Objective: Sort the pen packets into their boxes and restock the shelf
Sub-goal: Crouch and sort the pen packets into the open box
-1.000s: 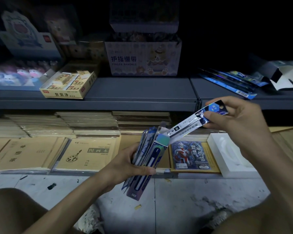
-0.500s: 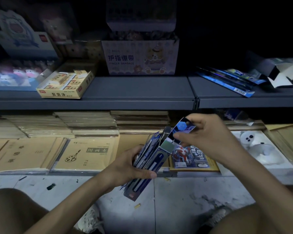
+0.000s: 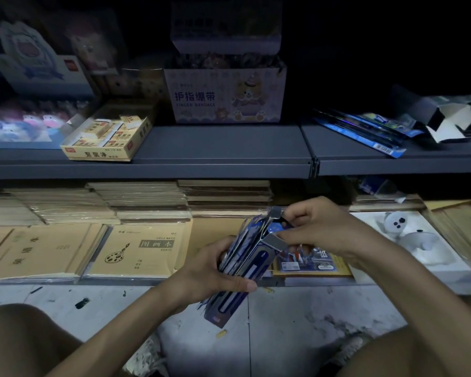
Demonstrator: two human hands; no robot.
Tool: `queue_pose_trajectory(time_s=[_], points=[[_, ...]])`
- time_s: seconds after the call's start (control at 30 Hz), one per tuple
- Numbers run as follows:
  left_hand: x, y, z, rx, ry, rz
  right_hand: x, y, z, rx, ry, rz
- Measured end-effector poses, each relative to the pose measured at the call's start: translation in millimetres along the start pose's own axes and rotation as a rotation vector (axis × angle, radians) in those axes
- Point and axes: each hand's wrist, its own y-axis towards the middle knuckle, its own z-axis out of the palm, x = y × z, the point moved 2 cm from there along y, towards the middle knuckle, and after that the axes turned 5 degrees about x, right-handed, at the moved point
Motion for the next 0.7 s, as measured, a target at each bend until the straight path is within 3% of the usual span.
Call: queue_pose_trajectory(time_s=[0.1,0.33,0.43,0.53,0.6,0.7], points=[[-2,0,-1,-0.007,-0.004,0.003,3,-5,-7,0.009,0.059,-0.020],[1,-2,0,-0.016,-0.005,0.019,0,11,7,0.008,-0.153,0.037],[0,-2,2,0.010,-0.017,0.026,-2,17,10,0.115,-0.265,0.087],[0,-2,6,0.043,-0.038,0.006,-1,12,2,0.171,-0.223,0.161],[2,-1,5,0.041,-0.040,-0.002,4,2,-11,0.102,-0.137,0.124],[3,-1,2,0.031,-0.008,-0.018,13,-12,-25,-0.134,-0.011,-0.091]])
